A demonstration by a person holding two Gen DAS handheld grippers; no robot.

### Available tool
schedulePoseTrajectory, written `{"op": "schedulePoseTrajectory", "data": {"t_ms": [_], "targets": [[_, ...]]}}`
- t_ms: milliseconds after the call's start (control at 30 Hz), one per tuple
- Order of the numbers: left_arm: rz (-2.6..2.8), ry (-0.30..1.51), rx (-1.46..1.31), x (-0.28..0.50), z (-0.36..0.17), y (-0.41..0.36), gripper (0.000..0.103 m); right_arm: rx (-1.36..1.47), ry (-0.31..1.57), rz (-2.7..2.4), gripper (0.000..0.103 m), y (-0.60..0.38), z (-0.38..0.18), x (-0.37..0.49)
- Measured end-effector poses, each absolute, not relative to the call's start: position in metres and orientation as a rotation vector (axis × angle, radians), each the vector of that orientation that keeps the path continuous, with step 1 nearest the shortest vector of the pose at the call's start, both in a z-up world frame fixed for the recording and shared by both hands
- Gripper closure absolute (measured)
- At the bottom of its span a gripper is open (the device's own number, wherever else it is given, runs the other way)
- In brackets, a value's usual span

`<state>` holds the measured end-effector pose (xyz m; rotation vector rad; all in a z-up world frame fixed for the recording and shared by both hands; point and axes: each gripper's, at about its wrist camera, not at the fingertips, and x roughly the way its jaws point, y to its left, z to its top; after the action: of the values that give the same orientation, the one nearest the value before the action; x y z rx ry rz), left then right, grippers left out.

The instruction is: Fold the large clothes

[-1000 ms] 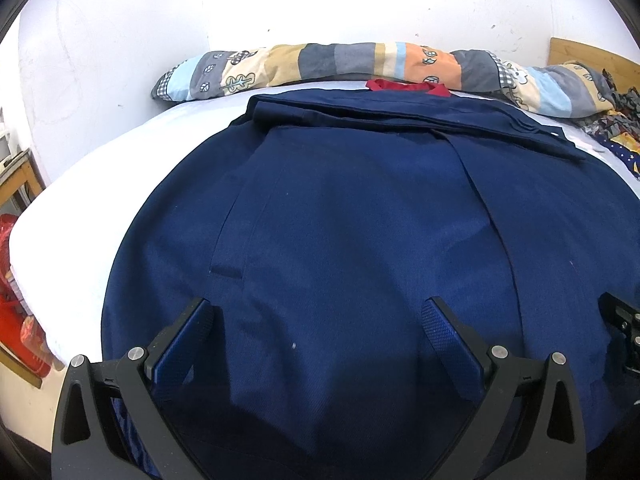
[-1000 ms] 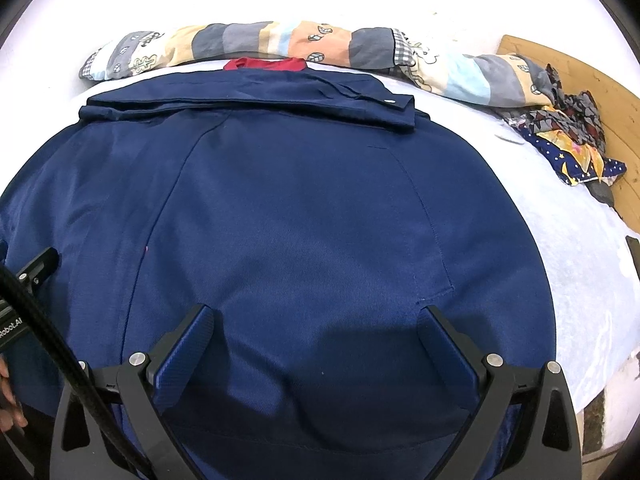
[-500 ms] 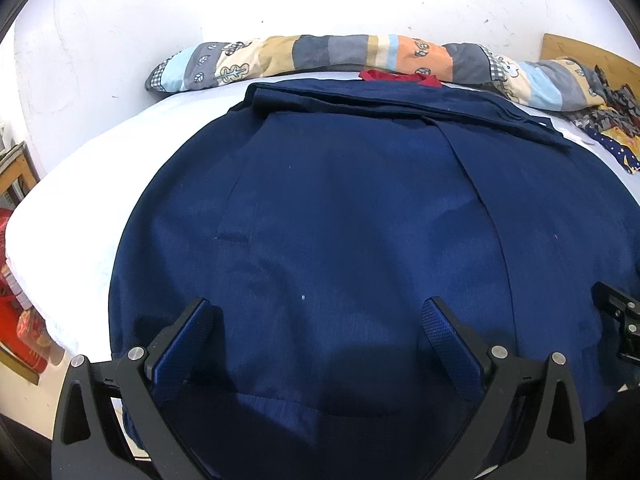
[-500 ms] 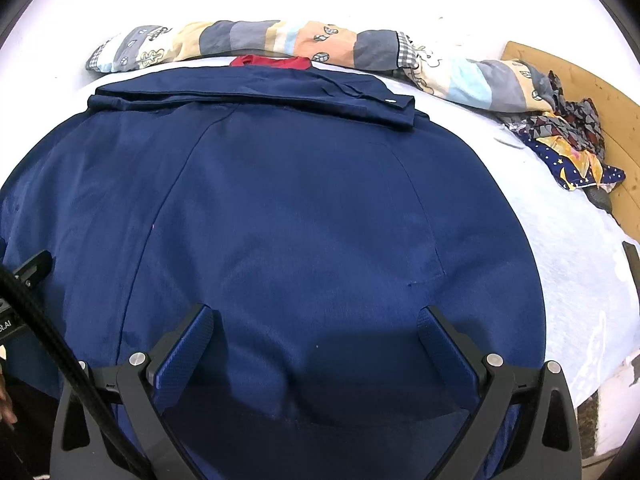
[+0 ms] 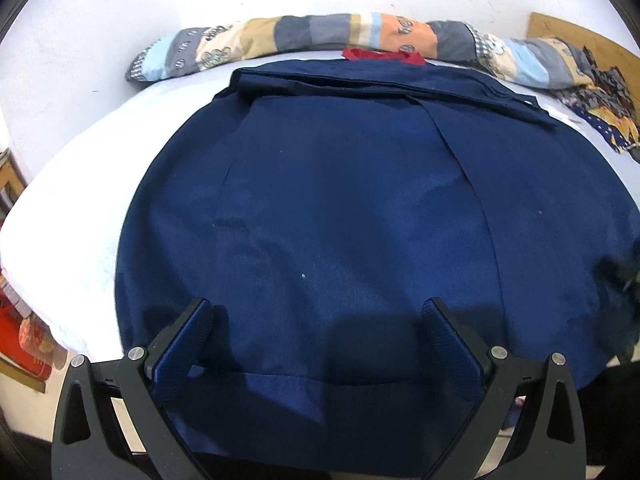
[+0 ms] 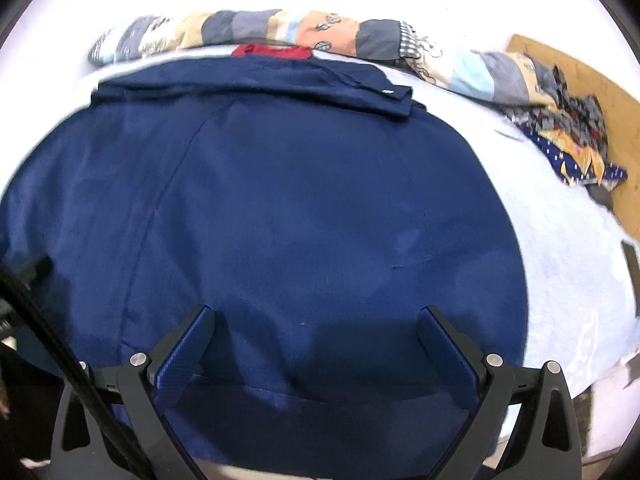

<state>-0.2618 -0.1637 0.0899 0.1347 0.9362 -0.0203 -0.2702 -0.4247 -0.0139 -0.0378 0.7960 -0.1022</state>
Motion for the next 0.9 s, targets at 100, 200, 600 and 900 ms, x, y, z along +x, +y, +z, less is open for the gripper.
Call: {"op": "schedulePoseTrajectory", "data": {"t_ms": [100,200,600,900], "targets": [[-0.037,0.901,0.106,-0.263,0.109,-0.153,0.0,0.092,0.737,-0.068,0.0,-0.451,0.009,-0.282],[-0.052,0.885,0.04,-0.259,0.132,-0.131,0.0,0.227,0.702,-0.032,0.0,-0.487,0.027,-0.292],[-0.008,1.004,-0.24,-0.242,0.148,-0.024,0.0,0.658,0.85,-0.074,0.052,-0.589,-0.026,-0.304],[-0.019,1.042,-0.298,-0.246,0.143,-0.011,0.0,0.722,0.878,0.176,0.055,-0.566,-0.035,-0.296]]}}
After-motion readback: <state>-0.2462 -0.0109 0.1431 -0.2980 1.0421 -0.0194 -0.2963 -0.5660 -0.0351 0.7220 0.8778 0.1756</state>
